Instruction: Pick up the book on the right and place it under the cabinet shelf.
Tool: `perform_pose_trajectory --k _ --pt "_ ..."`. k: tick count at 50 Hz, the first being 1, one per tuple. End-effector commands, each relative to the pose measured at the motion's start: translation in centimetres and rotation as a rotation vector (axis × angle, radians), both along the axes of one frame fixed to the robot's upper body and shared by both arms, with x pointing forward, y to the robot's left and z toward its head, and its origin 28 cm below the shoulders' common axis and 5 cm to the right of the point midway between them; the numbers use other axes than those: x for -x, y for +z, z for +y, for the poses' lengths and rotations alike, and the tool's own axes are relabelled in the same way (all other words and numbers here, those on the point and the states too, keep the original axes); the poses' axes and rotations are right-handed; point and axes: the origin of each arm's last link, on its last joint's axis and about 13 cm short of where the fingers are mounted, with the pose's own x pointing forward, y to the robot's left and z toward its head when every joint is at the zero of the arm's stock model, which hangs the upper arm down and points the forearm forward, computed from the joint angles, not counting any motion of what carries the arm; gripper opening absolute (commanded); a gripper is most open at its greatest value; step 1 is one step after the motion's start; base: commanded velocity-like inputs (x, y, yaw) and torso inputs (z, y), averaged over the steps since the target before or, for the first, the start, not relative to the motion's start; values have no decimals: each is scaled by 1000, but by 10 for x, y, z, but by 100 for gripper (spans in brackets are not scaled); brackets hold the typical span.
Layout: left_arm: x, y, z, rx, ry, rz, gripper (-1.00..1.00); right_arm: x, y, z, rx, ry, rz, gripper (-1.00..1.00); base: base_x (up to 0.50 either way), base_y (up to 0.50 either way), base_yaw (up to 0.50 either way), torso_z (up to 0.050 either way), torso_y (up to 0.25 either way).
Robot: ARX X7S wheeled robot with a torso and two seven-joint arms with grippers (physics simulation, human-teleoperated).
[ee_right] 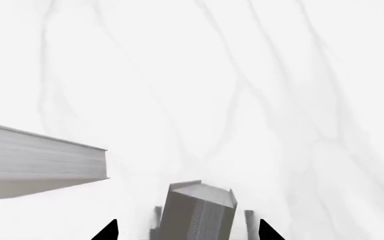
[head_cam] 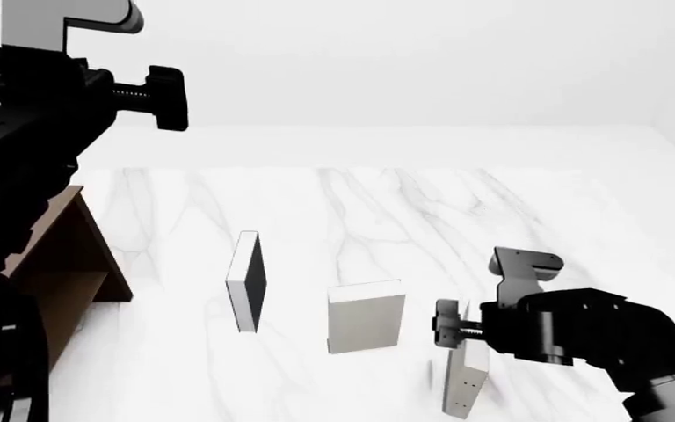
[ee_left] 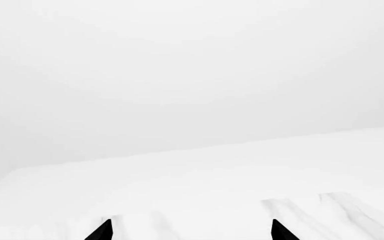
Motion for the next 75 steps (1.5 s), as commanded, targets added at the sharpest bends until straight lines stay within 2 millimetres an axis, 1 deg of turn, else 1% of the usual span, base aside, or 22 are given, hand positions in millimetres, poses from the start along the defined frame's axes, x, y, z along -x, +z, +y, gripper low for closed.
perform_pose_trajectory --k 1,6,7,14,19,23,28,34,40,44,50,57,65,69,75 --pt "0 -2 1 -1 0 4 100 0 -9 2 -1 -1 17 100 0 0 0 0 0" --pt "0 -3 1 0 1 5 100 1 -10 3 -4 3 19 100 0 0 0 0 0" --pt "1 -3 1 0 1 6 100 1 -9 3 -3 0 16 -100 0 0 0 0 0" --pt "2 -5 2 -1 0 4 100 2 1 2 -3 -3 -5 -100 0 0 0 0 0" --pt "4 -7 1 -2 -9 0 100 4 15 -2 9 3 -32 -100 0 0 0 0 0" --pt "7 -7 0 -6 -21 -12 100 7 31 -8 26 6 -59 -100 0 0 0 0 3" --pt "15 -7 -2 -29 -55 -49 100 15 53 -17 55 18 -103 -100 0 0 0 0 0" --pt "31 -7 -7 -85 -123 -115 100 28 88 -28 61 24 -172 -100 0 0 0 0 2" --pt "52 -6 -15 -210 -236 -206 100 40 125 -38 39 11 -264 -100 0 0 0 0 2" --pt "65 -5 -21 -296 -311 -256 100 43 145 -43 12 -6 -322 -100 0 0 0 0 0" --pt "81 -7 -28 -416 -392 -297 100 42 170 -47 -28 -26 -391 -100 0 0 0 0 2" --pt "97 -14 -39 -527 -488 -319 100 39 193 -44 -104 -42 -467 -100 0 0 0 0 0" --pt "108 -21 -47 -607 -553 -335 100 32 214 -32 -180 -31 -531 -100 0 0 0 0 1" --pt "113 -24 -51 -640 -577 -345 100 26 219 -24 -210 -24 -548 -100 0 0 0 0 0" --pt "120 -29 -57 -666 -606 -354 100 16 222 -13 -253 -21 -558 -100 0 0 0 0 2"
